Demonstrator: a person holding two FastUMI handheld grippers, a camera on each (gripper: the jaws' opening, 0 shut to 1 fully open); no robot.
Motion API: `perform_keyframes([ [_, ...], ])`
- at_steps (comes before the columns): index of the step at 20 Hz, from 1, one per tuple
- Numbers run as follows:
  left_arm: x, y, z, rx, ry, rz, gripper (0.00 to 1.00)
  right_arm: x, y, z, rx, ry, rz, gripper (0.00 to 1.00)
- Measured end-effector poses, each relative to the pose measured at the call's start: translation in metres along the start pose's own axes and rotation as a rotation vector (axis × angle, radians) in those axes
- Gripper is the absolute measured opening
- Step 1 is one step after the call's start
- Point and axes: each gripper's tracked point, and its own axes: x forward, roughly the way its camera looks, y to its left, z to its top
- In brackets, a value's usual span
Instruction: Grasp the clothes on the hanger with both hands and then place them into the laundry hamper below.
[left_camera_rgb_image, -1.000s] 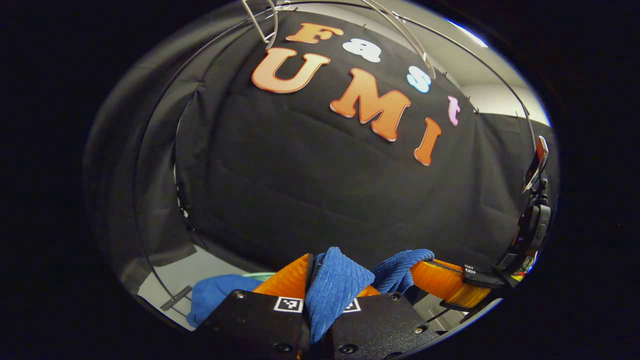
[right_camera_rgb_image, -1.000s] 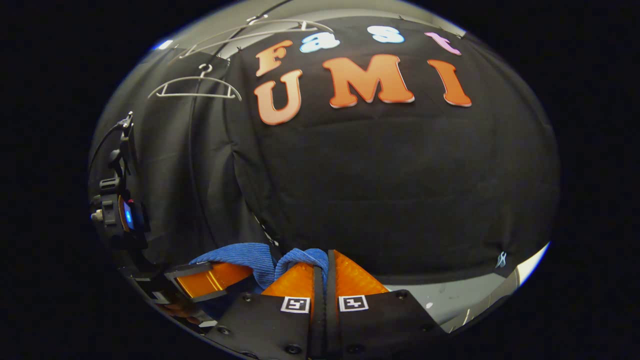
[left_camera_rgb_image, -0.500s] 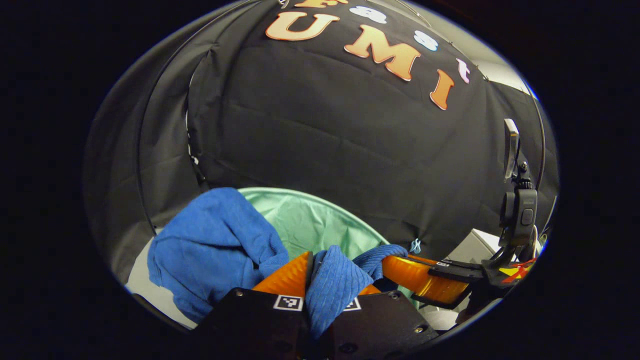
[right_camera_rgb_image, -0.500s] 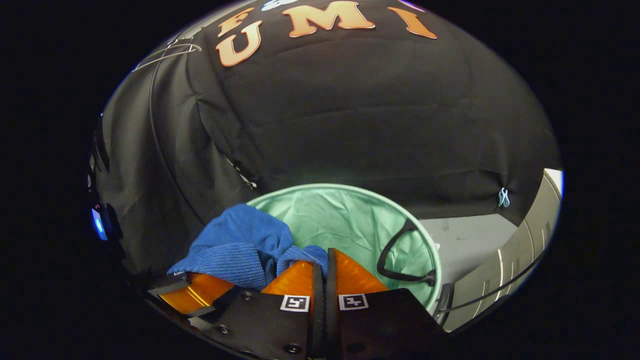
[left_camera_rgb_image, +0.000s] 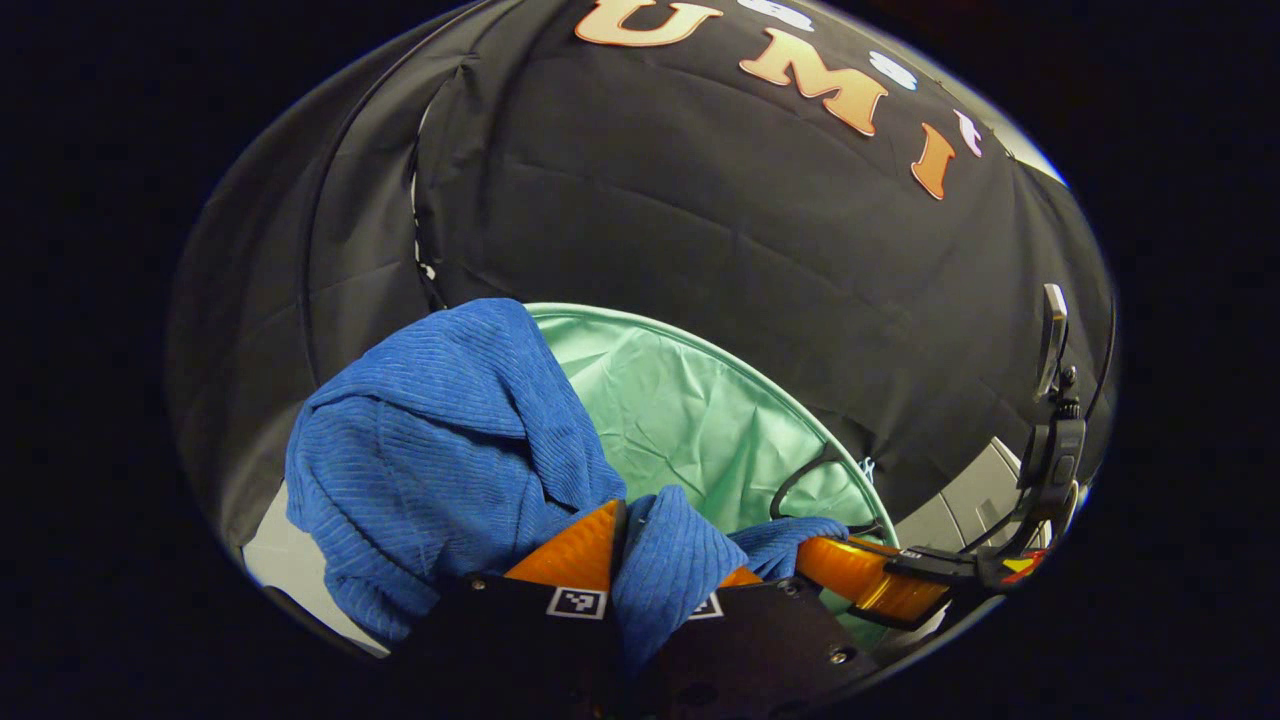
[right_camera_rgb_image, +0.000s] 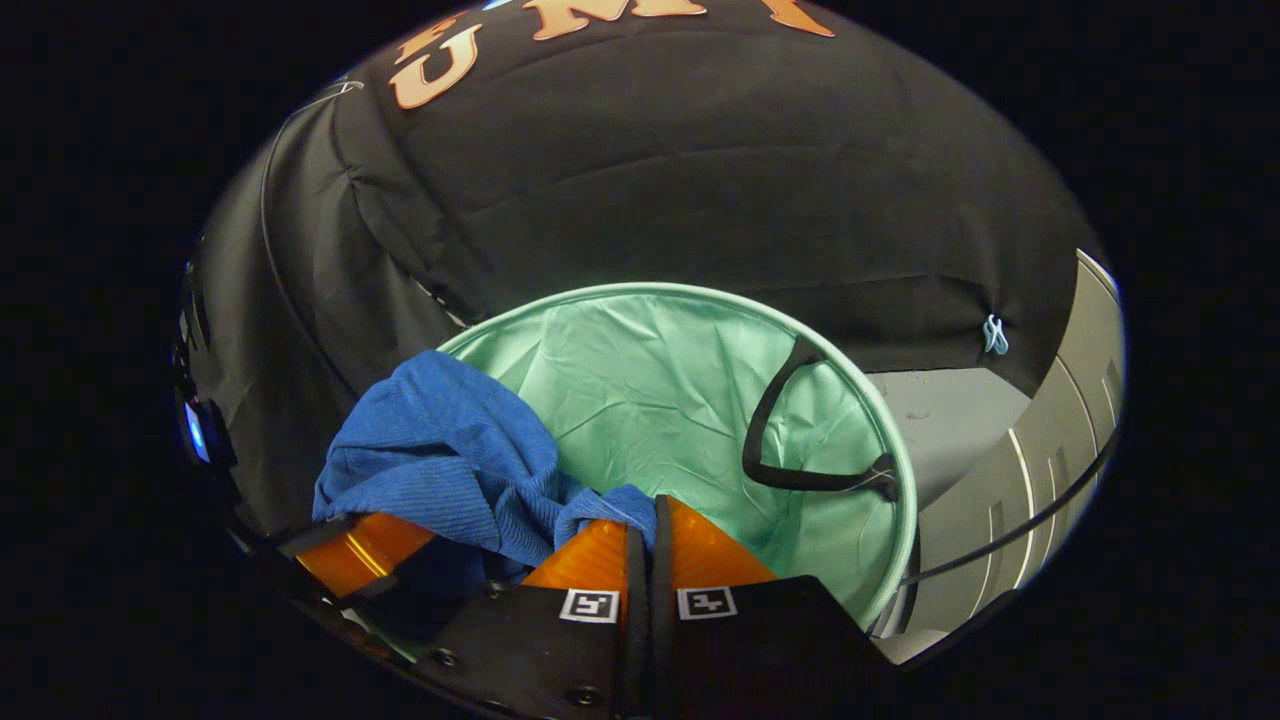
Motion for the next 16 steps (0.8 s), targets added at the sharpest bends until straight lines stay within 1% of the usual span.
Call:
perform_keyframes([
  [3, -0.002, -0.001, 0.0, 0.02, 0.0, 0.006, 0.12, 0.0, -0.001, -0.001, 0.001, 0.003, -0.013, 0.09],
  [4, -0.003, -0.002, 0.001, 0.016, 0.0, -0.001, 0.12, 0.001, -0.003, -0.004, 0.006, 0.01, -0.018, 0.14],
  [5, -0.002, -0.004, 0.001, 0.008, -0.001, -0.007, 0.14, 0.0, -0.003, -0.005, 0.014, 0.014, -0.018, 0.15],
  [6, -0.003, -0.004, 0.001, -0.002, -0.002, -0.01, 0.19, 0.0, -0.003, -0.005, 0.017, 0.014, -0.024, 0.15],
  [7, -0.004, -0.007, 0.001, -0.016, 0.002, -0.018, 0.24, 0.002, -0.005, -0.005, 0.02, 0.014, -0.029, 0.17],
  [8, -0.004, -0.013, 0.001, -0.025, 0.011, -0.033, 0.26, 0.001, -0.006, -0.004, 0.023, 0.011, -0.028, 0.34],
  [9, -0.006, -0.017, 0.002, -0.023, 0.009, -0.041, 0.32, 0.001, -0.005, -0.004, 0.027, 0.013, -0.028, 0.51],
  [10, -0.006, -0.022, 0.0, -0.014, 0.012, -0.051, 0.33, 0.0, -0.002, -0.004, 0.029, 0.015, -0.015, 0.68],
  [11, -0.007, -0.021, -0.005, 0.007, 0.015, -0.05, 0.45, 0.001, -0.001, -0.003, 0.028, 0.004, -0.009, 0.85],
  [13, -0.01, -0.02, -0.009, 0.071, 0.015, -0.034, 0.69, 0.0, -0.007, -0.001, 0.022, -0.002, -0.023, 0.86],
  [14, -0.01, -0.022, -0.008, 0.073, 0.008, -0.037, 0.72, 0.003, -0.005, -0.003, 0.031, 0.002, -0.022, 0.86],
  [16, -0.01, -0.022, -0.001, 0.057, 0.007, -0.046, 0.73, 0.001, -0.002, -0.001, 0.048, 0.002, -0.02, 0.87],
])
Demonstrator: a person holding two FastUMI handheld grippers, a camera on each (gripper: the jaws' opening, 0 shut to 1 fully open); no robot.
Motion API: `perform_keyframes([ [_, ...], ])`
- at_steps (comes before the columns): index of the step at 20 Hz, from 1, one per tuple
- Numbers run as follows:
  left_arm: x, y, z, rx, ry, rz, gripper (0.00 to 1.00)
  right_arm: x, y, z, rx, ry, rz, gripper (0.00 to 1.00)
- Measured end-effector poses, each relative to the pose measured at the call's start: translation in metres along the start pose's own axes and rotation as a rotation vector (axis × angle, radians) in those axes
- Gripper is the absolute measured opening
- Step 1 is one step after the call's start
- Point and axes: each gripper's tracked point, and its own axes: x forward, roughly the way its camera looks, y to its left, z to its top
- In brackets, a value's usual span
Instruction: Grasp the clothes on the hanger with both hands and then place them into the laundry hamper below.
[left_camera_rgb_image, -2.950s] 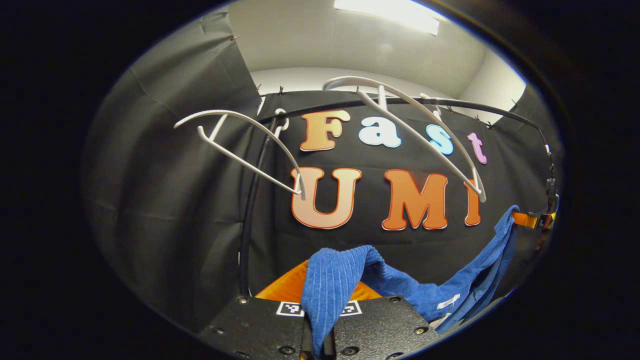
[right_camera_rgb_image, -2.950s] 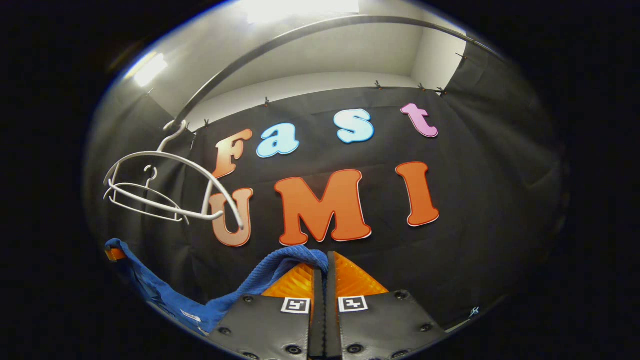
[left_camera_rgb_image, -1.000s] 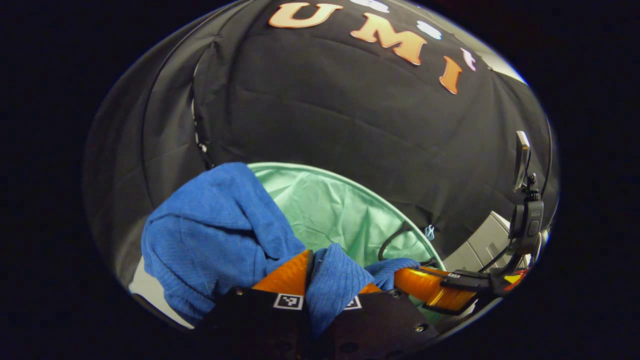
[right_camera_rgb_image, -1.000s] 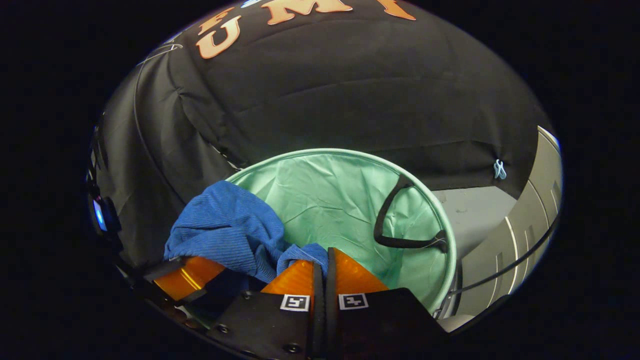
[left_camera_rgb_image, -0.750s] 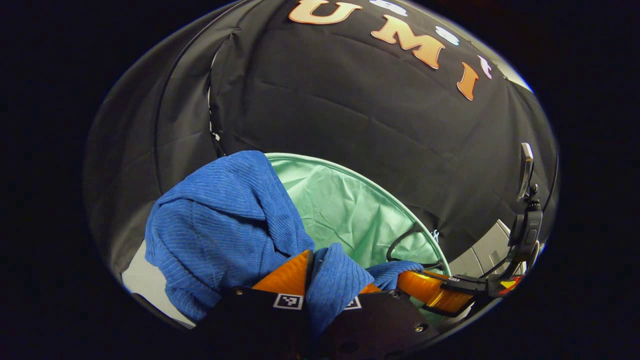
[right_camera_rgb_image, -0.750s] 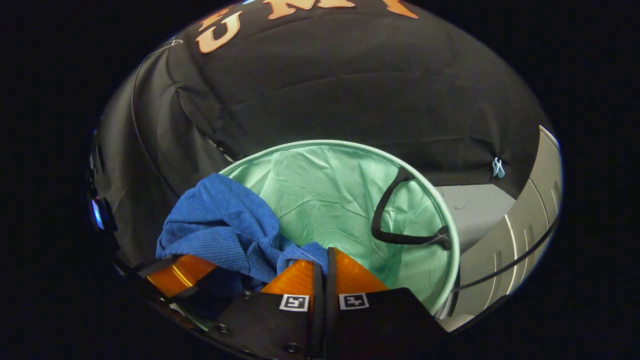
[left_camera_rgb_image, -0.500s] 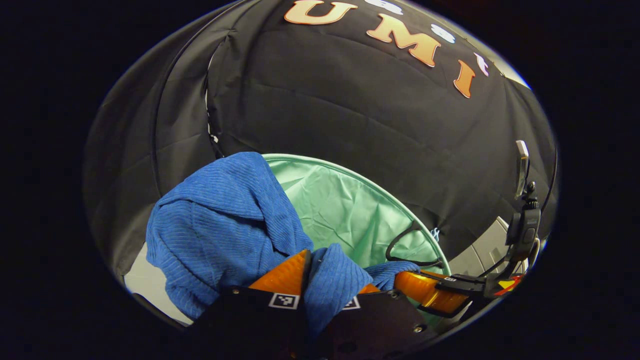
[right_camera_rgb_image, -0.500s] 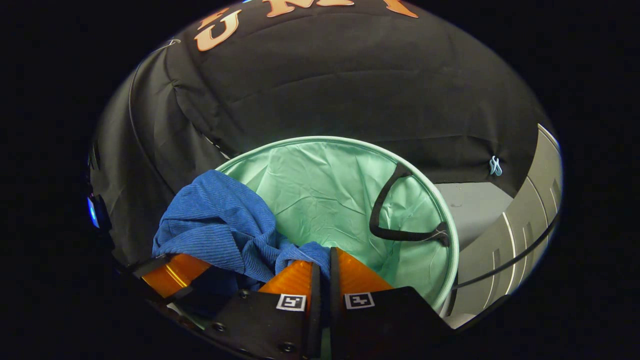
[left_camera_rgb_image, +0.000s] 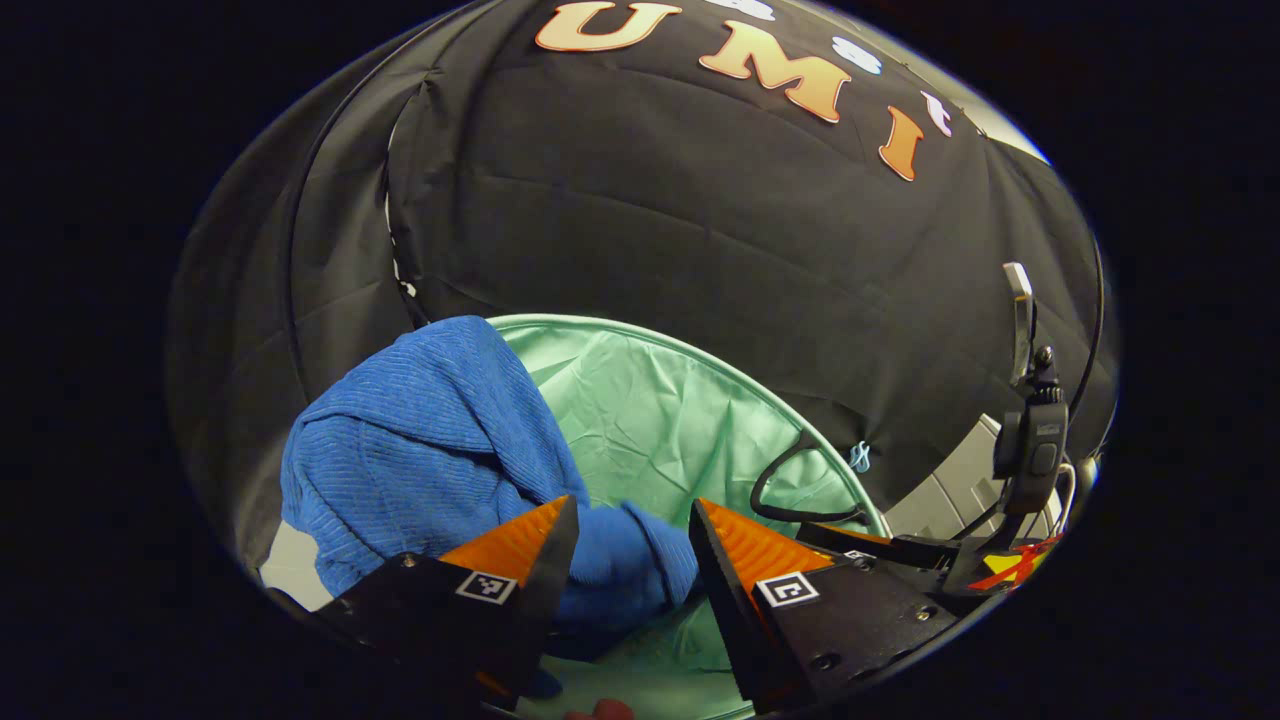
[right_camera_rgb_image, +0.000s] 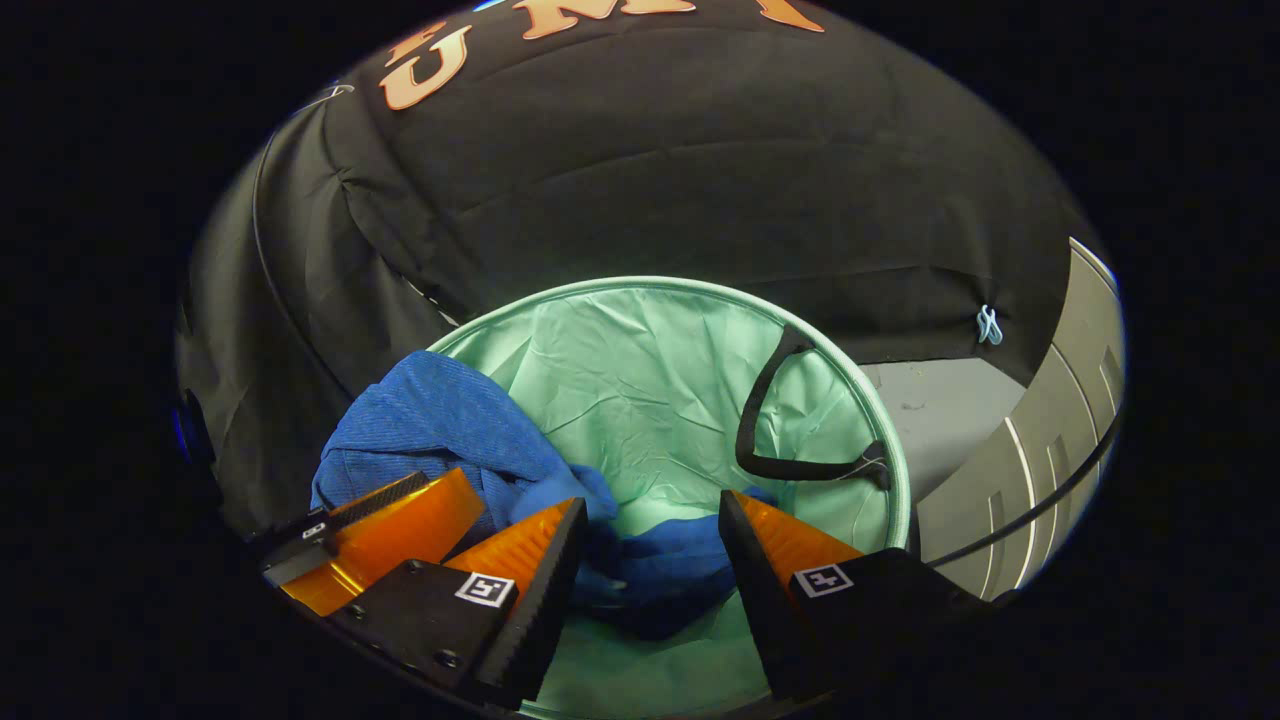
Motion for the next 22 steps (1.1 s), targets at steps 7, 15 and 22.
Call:
perform_keyframes([
  [7, 0.0, 0.001, -0.002, -0.002, 0.001, -0.001, 0.78, 0.004, -0.003, 0.0, -0.003, -0.006, -0.004, 0.77],
  [15, -0.029, 0.0, 0.033, -0.014, -0.088, 0.009, 0.77, -0.024, 0.005, 0.039, -0.057, -0.139, -0.005, 0.89],
  [22, -0.111, -0.009, 0.14, 0.068, -0.418, 0.066, 0.96, -0.124, 0.025, 0.128, -0.06, -0.42, 0.003, 0.97],
])
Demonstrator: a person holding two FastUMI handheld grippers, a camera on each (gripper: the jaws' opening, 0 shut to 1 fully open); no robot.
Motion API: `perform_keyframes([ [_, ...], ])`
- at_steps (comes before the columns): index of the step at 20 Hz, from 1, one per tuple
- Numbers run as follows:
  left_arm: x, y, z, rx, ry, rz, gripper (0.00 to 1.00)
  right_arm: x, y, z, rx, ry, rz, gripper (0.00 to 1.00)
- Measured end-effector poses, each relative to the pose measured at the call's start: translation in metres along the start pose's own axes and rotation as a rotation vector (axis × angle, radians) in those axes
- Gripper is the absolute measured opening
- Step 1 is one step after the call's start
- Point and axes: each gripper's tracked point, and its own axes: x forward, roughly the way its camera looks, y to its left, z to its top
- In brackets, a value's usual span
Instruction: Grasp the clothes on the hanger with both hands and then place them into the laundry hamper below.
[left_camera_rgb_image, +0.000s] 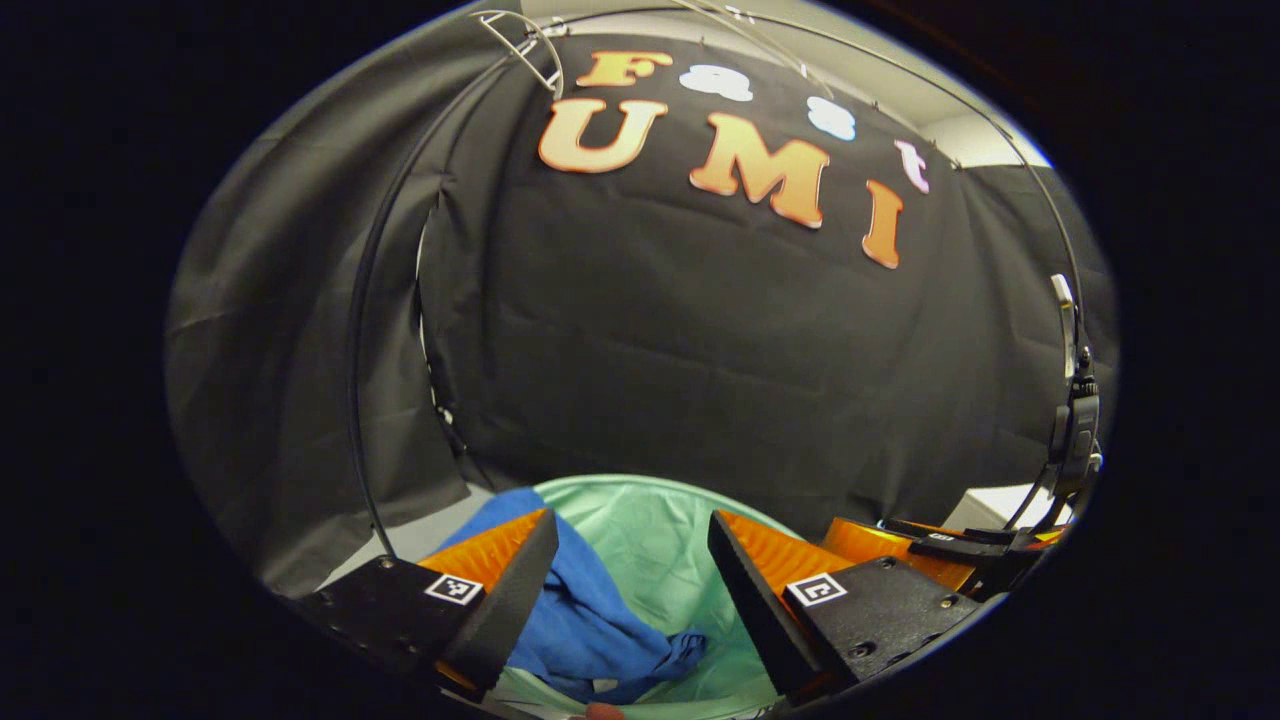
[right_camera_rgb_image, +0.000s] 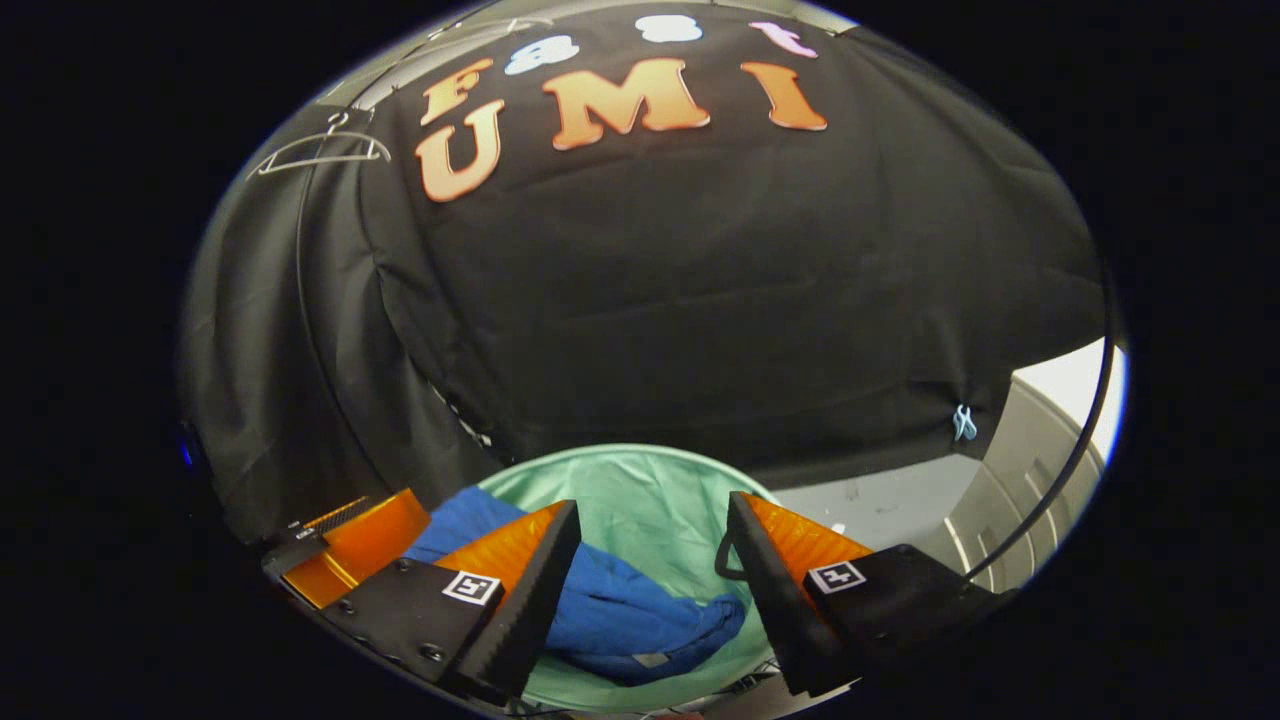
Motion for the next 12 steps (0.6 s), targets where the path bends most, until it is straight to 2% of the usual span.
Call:
perform_keyframes([
  [7, -0.065, -0.002, 0.096, -0.048, -0.166, -0.021, 0.95, -0.09, 0.013, 0.111, -0.012, -0.201, 0.048, 0.96],
  [8, -0.076, -0.003, 0.105, -0.037, -0.184, -0.019, 0.95, -0.102, 0.014, 0.121, -0.015, -0.213, 0.053, 1.0],
  [9, -0.085, -0.004, 0.119, -0.031, -0.192, -0.021, 0.95, -0.114, 0.016, 0.129, -0.014, -0.223, 0.061, 0.96],
  [10, -0.095, -0.004, 0.131, -0.034, -0.197, -0.018, 0.95, -0.128, 0.017, 0.137, -0.012, -0.238, 0.068, 0.96],
  [11, -0.105, -0.005, 0.144, -0.04, -0.2, -0.016, 0.95, -0.141, 0.019, 0.147, -0.011, -0.256, 0.076, 1.0],
  [12, -0.117, -0.006, 0.154, -0.046, -0.208, -0.016, 0.95, -0.154, 0.022, 0.156, -0.013, -0.272, 0.085, 0.96],
])
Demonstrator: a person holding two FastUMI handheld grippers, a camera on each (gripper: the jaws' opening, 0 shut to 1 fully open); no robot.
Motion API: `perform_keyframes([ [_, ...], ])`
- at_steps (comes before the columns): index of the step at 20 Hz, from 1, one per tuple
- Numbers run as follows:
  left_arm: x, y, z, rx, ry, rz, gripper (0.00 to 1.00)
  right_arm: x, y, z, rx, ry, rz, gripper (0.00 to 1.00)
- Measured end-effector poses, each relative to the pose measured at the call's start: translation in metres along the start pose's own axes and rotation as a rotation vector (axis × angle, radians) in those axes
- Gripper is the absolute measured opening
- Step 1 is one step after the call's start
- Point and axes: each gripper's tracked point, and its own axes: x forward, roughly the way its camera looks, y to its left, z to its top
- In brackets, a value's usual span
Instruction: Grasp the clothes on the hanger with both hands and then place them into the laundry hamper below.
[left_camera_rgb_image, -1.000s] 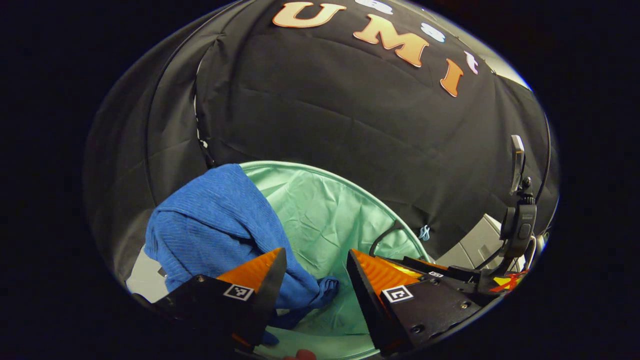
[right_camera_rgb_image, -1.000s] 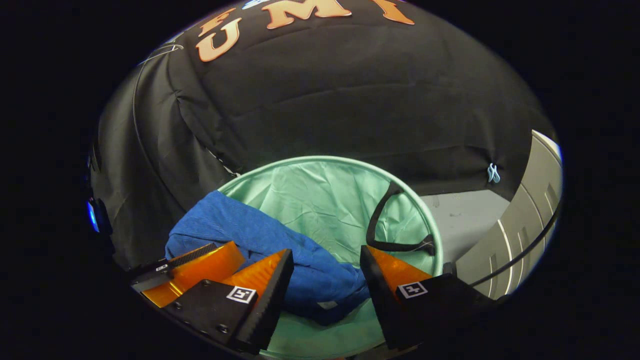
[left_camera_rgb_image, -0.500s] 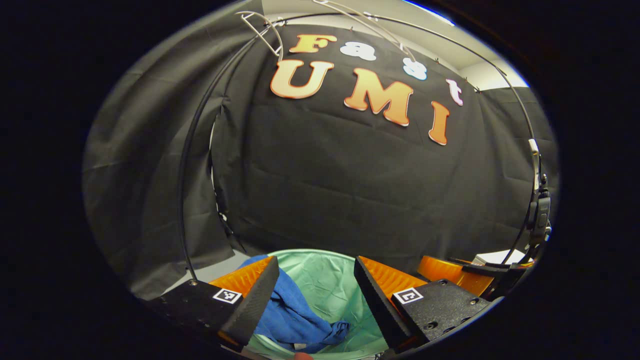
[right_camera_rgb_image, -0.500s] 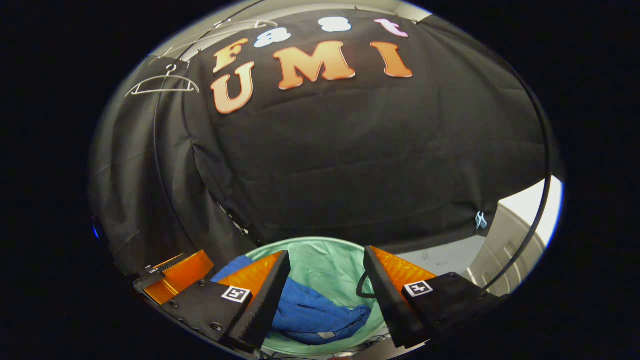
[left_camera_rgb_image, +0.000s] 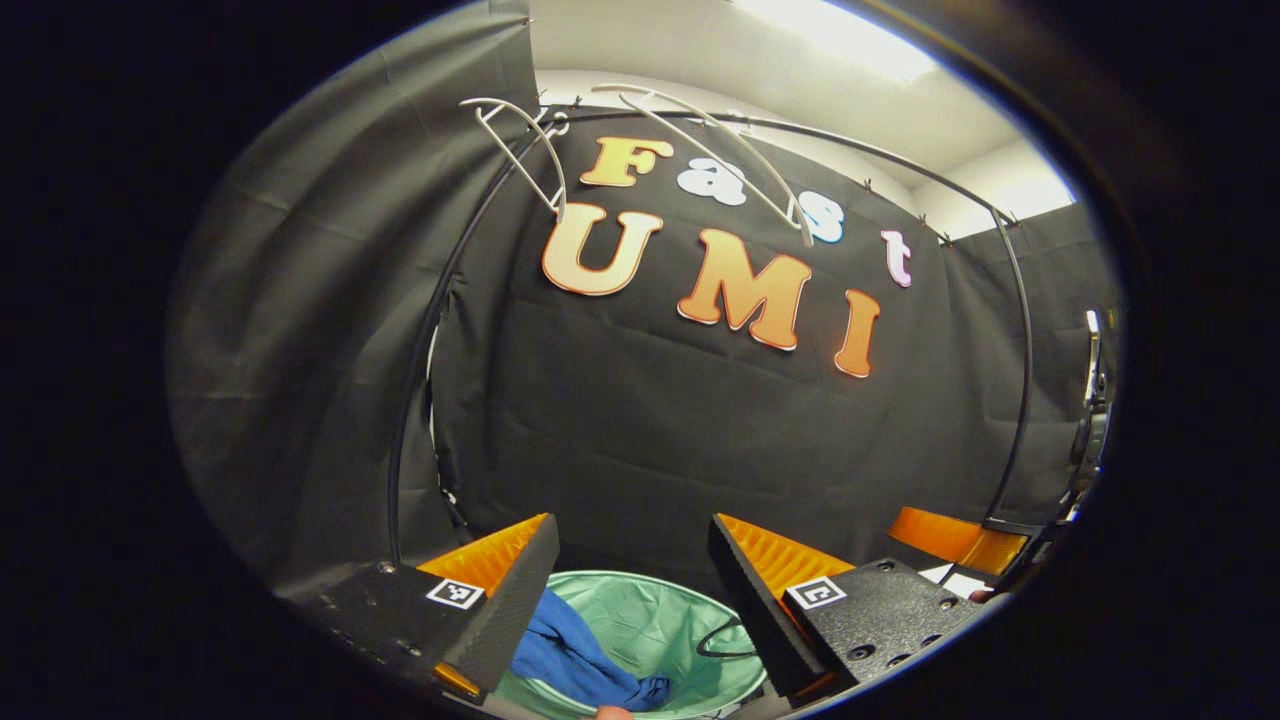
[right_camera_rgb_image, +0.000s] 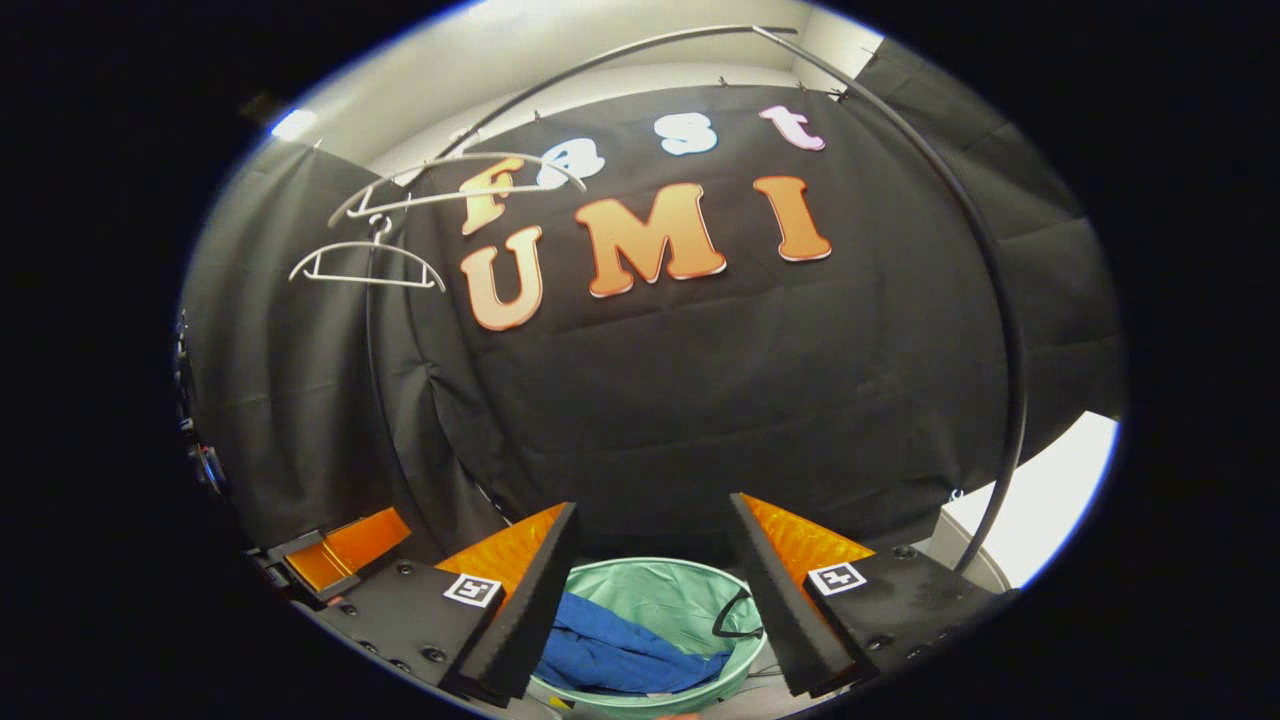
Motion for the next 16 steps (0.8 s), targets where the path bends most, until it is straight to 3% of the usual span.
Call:
perform_keyframes([
  [1, -0.007, -0.001, 0.013, 0.001, -0.017, 0.002, 0.98, -0.011, 0.002, 0.013, -0.006, -0.016, 0.008, 0.96],
  [2, -0.015, -0.003, 0.024, 0.012, -0.036, 0.005, 0.92, -0.023, 0.003, 0.025, -0.021, -0.027, 0.013, 0.96],
  [9, -0.08, -0.014, 0.101, 0.073, -0.16, 0.036, 0.95, -0.095, 0.008, 0.066, -0.111, -0.068, -0.009, 0.96],
  [11, -0.095, -0.018, 0.114, 0.054, -0.185, 0.025, 0.92, -0.106, 0.009, 0.085, -0.101, -0.102, -0.01, 0.96],
  [16, -0.116, -0.024, 0.13, 0.058, -0.214, -0.019, 0.95, -0.117, 0.01, 0.103, -0.13, -0.143, -0.025, 0.96],
])
